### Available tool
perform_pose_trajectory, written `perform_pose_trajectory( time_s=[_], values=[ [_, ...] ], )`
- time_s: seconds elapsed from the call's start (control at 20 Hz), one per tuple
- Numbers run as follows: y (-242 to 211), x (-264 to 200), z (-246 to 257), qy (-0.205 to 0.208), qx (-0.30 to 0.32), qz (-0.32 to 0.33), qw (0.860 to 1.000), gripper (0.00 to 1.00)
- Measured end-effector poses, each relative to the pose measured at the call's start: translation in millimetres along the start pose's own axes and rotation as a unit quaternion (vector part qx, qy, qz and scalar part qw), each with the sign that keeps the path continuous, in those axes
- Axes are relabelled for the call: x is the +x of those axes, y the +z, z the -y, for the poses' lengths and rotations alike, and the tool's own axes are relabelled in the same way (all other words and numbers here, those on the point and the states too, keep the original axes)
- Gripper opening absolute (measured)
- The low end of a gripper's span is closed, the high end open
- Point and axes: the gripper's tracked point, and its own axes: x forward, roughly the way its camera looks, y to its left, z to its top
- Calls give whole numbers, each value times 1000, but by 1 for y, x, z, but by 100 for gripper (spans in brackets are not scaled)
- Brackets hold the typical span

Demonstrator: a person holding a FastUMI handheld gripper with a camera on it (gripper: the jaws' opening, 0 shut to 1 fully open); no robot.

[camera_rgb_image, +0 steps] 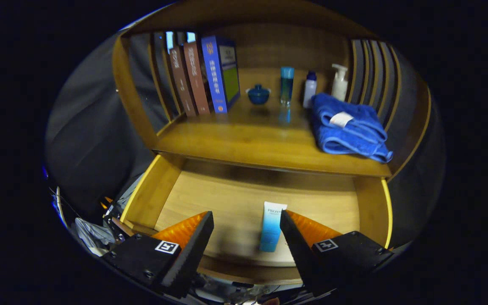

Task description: Pull open the drawer, take out the items inside it, and place them on the countertop above the cabinet.

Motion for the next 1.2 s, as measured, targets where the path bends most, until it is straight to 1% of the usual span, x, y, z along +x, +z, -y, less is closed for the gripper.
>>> perform_pose_trajectory(
  time_s=[0.1, 0.2, 0.3, 0.45, 0.65, 0.75, 0.8, 0.9, 1.0, 1.05, 1.1, 1.2],
  values=[
    [-11, 16, 3, -6, 7, -69, 998, 100],
    [-25, 40, 15, -21, 5, -117, 993, 100],
    [-40, 58, 36, -50, 3, -153, 987, 100],
    [-61, 78, 57, -70, 28, -191, 979, 99],
    [-79, 91, 69, -80, 45, -244, 966, 88],
    [-70, 93, 67, -67, 48, -236, 968, 83],
    [-67, 91, 64, -68, 48, -245, 966, 76],
    [-69, 93, 60, -67, 27, -243, 967, 64],
    [-68, 91, 58, -70, 19, -236, 969, 51],
    [-67, 88, 55, -67, 32, -230, 970, 44],
    [-71, 87, 51, -59, 41, -229, 971, 34],
    [-69, 80, 53, -46, 45, -227, 972, 34]
  ],
)
